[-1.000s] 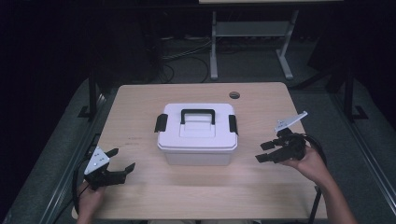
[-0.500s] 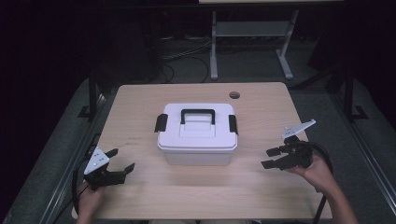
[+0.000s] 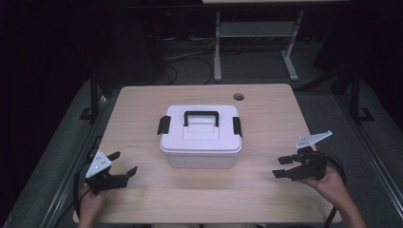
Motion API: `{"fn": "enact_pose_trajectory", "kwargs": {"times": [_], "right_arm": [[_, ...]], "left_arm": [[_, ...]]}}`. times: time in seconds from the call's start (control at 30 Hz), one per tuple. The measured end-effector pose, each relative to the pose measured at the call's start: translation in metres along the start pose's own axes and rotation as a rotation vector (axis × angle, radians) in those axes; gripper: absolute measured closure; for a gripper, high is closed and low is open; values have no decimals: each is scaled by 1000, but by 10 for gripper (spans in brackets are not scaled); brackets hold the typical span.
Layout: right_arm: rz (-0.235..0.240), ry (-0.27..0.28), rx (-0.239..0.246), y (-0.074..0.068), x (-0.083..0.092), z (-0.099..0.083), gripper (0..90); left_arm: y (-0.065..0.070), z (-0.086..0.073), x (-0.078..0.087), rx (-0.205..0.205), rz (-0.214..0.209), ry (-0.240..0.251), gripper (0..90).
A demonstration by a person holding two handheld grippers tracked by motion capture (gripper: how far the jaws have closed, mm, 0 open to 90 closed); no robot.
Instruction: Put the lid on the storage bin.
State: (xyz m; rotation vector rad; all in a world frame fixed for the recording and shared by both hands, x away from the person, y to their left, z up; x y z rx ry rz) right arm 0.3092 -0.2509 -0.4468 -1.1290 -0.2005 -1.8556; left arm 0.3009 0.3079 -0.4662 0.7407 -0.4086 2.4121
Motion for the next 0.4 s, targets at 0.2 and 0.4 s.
{"fn": "enact_pose_trajectory", "kwargs": {"times": [0.2,0.4], "right_arm": [[-6,11,4,-5,-3,-3,295],[7,6,33,-15,-11,-2,292]], "left_arm": [[0,0,0,1,1,1,138],[2,1,0,-6,1,0,138]]}}
Point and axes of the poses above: each handheld gripper's, and its own axes: x roughly backward along the jaws, z roughly out of its top, y roughly to its right, the point moved 5 cm from there along -x, roughly forward along the jaws, and after that the axes turned 7 degrees about -y, right-handed, at the moved point
